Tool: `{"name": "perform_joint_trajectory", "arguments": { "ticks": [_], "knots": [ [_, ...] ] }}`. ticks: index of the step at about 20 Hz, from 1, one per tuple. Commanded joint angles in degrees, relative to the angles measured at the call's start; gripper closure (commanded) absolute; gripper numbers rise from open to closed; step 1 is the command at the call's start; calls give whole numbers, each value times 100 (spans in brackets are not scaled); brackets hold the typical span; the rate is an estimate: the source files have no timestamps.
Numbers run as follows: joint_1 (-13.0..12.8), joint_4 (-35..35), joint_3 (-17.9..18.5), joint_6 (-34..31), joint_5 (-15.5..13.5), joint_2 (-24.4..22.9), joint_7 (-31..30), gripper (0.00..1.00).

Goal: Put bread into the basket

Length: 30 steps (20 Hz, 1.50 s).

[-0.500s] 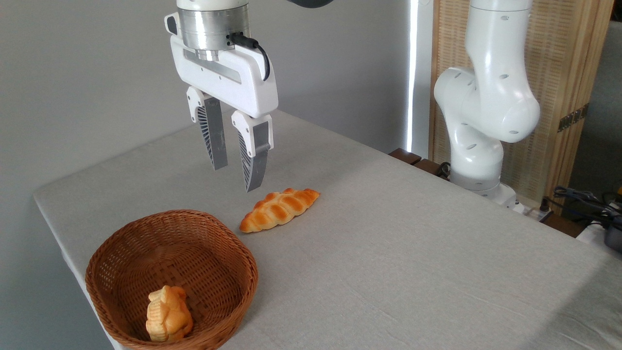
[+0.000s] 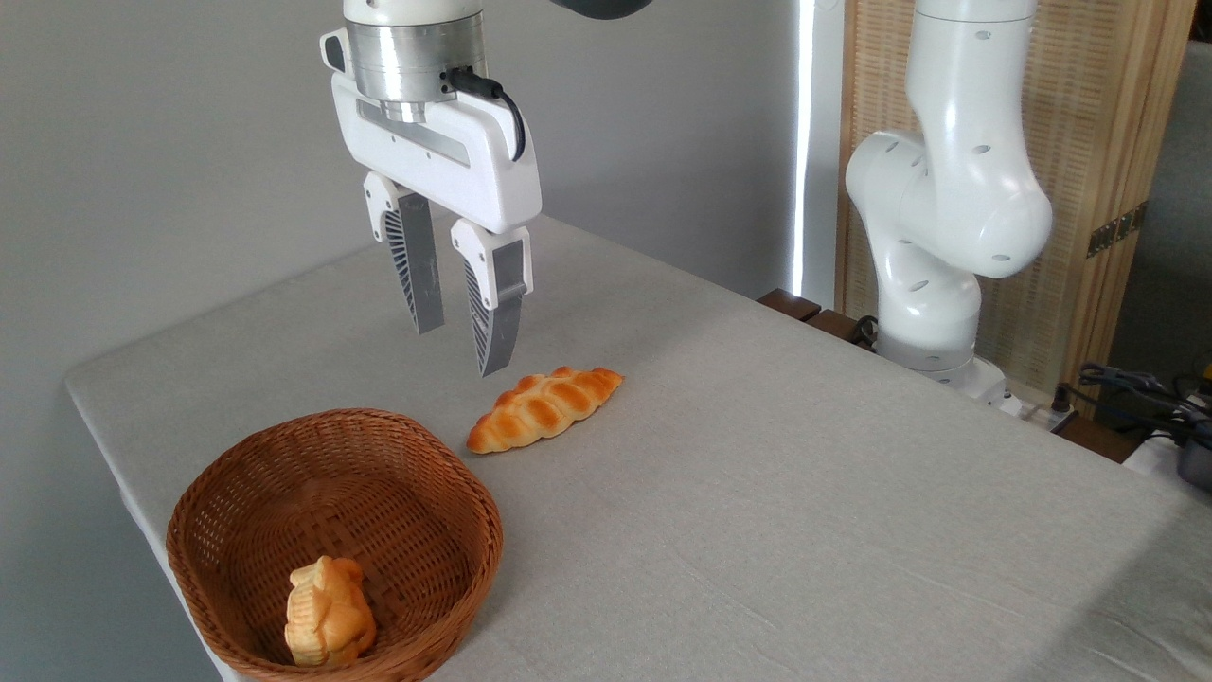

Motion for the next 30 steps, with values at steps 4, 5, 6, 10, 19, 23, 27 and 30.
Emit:
{"name": "perform_joint_trajectory", "arguments": {
  "ticks": [4,5,6,10,19,23,27,30],
  "knots": [
    [-56,30,18,-133,-82,1,-21,0],
    [-82,-31,0,-124,-74,-8,-30,0],
    [-82,-118,-26,-124,-74,-51,-30,0],
    [-363,-785,-70,-72,-74,-297,-30,0],
    [-1119,-1938,-70,623,-118,-438,-320,0],
    [-1286,-2053,-61,693,-109,-237,-302,0],
    [-1374,-2044,-131,764,-12,150,-320,0],
    [-1366,-2053,-132,781,-12,194,-311,0]
  ]
}}
